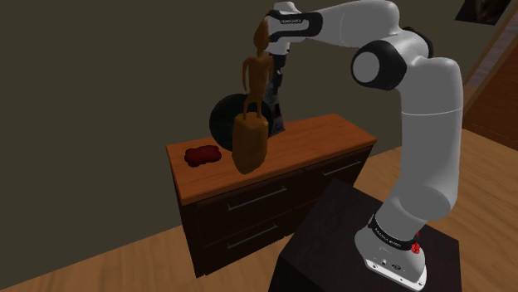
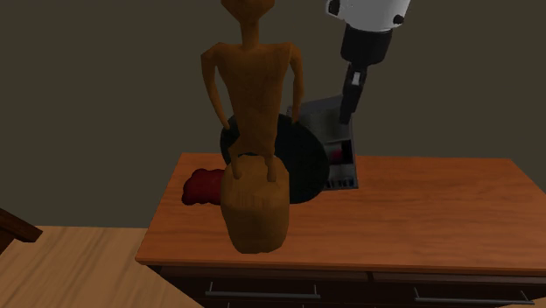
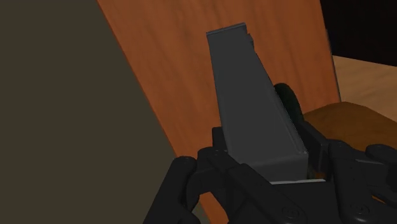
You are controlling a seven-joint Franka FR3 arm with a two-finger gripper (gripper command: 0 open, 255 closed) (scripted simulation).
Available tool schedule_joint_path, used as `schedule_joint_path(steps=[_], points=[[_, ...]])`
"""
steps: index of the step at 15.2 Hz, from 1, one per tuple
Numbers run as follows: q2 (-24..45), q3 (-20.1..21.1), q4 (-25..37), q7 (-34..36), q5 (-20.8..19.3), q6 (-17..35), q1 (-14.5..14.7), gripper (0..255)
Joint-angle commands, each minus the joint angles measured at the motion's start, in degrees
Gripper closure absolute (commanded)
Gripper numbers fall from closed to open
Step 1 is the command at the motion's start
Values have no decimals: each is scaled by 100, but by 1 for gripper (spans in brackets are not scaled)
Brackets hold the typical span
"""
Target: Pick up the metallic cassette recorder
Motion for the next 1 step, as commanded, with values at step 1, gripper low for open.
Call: schedule_joint_path(steps=[1], points=[[-23, -2, 33, 5, -5, -43, 2, 255]])
